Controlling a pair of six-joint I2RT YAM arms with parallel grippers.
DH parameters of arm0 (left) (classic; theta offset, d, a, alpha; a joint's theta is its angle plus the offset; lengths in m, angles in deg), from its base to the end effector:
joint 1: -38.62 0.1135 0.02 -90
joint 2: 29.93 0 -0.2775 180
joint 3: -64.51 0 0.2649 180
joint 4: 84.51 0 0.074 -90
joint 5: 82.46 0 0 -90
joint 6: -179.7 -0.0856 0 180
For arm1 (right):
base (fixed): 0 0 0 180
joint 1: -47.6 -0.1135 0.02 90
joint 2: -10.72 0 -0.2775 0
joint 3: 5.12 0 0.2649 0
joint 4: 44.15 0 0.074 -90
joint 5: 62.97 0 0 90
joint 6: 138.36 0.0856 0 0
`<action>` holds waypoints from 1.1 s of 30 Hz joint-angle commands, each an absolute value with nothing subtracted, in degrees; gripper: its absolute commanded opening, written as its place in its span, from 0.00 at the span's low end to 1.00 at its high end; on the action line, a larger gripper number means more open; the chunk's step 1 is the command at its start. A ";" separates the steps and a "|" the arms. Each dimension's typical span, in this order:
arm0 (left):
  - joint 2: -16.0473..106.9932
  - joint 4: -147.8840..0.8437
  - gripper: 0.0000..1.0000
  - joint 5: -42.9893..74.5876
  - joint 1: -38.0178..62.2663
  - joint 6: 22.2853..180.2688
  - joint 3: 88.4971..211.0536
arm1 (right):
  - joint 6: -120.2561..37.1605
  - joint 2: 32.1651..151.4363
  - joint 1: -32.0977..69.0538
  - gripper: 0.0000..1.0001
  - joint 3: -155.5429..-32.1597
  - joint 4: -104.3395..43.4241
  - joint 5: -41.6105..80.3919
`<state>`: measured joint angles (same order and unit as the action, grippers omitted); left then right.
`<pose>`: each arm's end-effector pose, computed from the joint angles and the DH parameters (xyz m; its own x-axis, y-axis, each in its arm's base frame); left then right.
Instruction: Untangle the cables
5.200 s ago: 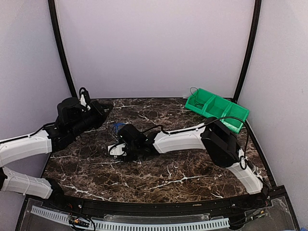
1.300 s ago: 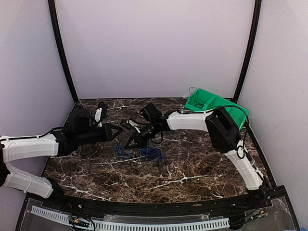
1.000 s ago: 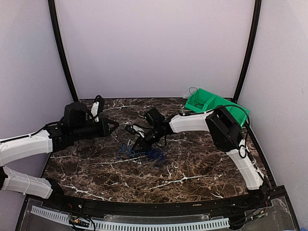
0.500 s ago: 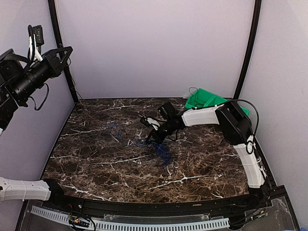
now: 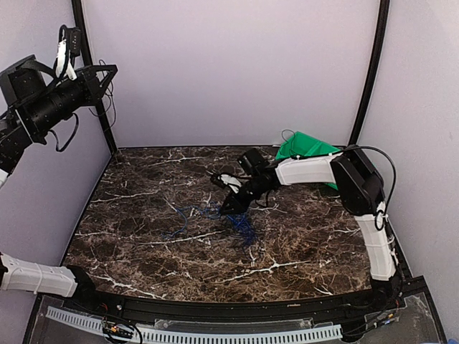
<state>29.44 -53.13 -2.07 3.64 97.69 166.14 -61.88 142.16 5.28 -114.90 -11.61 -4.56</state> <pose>0.1968 -0.1203 0.5603 0.0933 -0.2325 -0.9681 0.4482 0.8780 -0.1677 0.3660 0.3939 0.1046 -0.3960 -0.6299 -0.6681 -0.9181 0.2841 0.2763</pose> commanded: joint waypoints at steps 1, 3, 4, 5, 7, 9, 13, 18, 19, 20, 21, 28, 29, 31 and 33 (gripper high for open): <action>30.93 -53.58 0.00 0.83 3.91 99.11 163.86 | -66.37 130.40 5.01 0.37 -111.96 -11.70 -5.54; 31.38 -56.26 0.00 2.52 3.91 100.83 161.29 | -67.30 125.72 5.00 0.45 -111.70 -11.87 -5.79; 31.66 -57.24 0.00 3.23 3.91 102.06 160.45 | -67.75 124.09 4.98 0.48 -112.02 -11.73 -6.04; 32.24 -59.24 0.00 4.35 3.91 102.65 159.05 | -68.11 122.88 5.00 0.53 -112.57 -11.64 -6.28; 33.31 -62.36 0.00 6.32 3.91 104.35 157.36 | -68.25 121.69 4.91 0.58 -114.70 -11.00 -6.97; 34.69 -65.66 0.00 8.32 3.91 105.98 156.12 | -67.76 122.21 4.76 0.59 -118.10 -9.77 -8.30; 38.53 -71.72 0.00 12.67 3.91 108.93 155.94 | -64.55 125.19 3.69 0.60 -123.06 -10.35 -10.17; 43.76 -78.13 0.00 17.87 3.91 113.57 158.38 | -61.91 130.10 1.39 0.65 -131.43 -10.91 -7.88; 44.36 -78.64 0.00 18.33 3.91 114.03 158.82 | -61.66 131.14 1.06 0.66 -133.34 -10.84 -7.14; 45.33 -79.70 0.00 19.18 3.91 114.85 159.52 | -61.31 132.26 0.83 0.66 -135.25 -10.62 -6.00; 45.75 -80.17 0.00 19.55 3.91 115.24 159.83 | -60.83 133.32 0.77 0.67 -137.03 -10.58 -5.04; 47.47 -84.07 0.00 21.02 3.91 118.87 160.63 | -57.88 138.77 0.89 0.66 -142.84 -13.11 1.47; 47.44 -84.38 0.00 21.04 3.91 119.29 160.48 | -57.54 139.04 1.01 0.64 -142.80 -13.65 2.29; 47.22 -84.62 0.00 20.97 3.92 119.72 160.30 | -56.69 139.47 1.15 0.60 -142.29 -15.15 4.93; 46.97 -84.80 0.00 20.76 3.91 120.08 160.00 | -56.09 140.14 1.36 0.55 -142.21 -16.17 5.88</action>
